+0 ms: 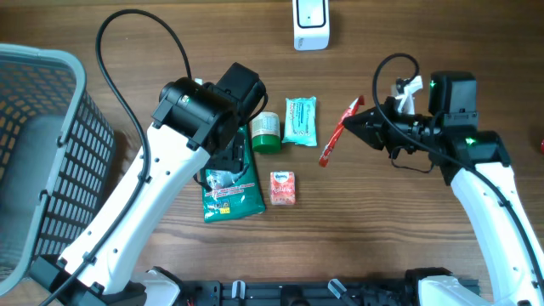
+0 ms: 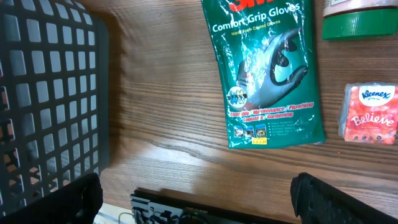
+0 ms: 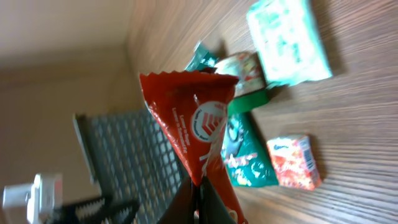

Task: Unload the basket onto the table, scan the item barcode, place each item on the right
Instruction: 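Raise the Nescafe stick back toward the scanner with the right gripper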

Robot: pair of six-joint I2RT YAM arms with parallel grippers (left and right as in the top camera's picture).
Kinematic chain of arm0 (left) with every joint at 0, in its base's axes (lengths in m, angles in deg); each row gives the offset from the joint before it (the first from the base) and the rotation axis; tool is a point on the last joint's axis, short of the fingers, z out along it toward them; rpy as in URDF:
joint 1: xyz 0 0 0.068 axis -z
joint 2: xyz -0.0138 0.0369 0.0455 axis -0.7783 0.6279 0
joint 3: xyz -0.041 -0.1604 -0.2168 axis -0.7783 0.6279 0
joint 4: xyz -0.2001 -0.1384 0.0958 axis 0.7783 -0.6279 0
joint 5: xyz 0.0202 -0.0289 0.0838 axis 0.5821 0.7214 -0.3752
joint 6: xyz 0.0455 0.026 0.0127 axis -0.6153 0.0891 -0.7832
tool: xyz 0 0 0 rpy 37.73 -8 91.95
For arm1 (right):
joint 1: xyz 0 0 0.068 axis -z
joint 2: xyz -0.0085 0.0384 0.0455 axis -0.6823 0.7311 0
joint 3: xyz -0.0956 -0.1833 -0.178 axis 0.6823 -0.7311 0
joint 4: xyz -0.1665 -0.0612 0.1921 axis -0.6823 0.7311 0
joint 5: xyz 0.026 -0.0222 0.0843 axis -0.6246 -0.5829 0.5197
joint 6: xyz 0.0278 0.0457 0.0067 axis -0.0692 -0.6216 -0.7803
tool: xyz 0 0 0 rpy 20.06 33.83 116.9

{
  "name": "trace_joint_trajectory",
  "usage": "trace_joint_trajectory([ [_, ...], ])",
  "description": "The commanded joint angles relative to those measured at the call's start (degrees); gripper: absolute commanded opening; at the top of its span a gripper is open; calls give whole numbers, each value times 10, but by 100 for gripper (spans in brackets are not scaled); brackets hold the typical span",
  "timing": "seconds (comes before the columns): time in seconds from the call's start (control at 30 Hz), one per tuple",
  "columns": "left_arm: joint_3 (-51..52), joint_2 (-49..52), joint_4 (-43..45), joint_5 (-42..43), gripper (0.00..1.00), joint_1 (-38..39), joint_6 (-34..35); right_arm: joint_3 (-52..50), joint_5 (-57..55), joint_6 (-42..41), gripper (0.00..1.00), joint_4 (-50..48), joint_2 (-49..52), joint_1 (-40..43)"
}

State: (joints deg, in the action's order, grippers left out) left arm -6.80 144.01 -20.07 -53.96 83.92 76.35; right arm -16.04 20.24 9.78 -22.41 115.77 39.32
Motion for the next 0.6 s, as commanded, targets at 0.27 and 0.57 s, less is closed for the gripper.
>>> trace_joint_trajectory([
  [0.27, 1, -11, 0, -10, 100, -2, 10, 2, -117, -119, 5, -92, 66, -2],
  [0.57, 1, -11, 0, -10, 100, -2, 10, 42, -221, -120, 5, -241, 177, -15],
])
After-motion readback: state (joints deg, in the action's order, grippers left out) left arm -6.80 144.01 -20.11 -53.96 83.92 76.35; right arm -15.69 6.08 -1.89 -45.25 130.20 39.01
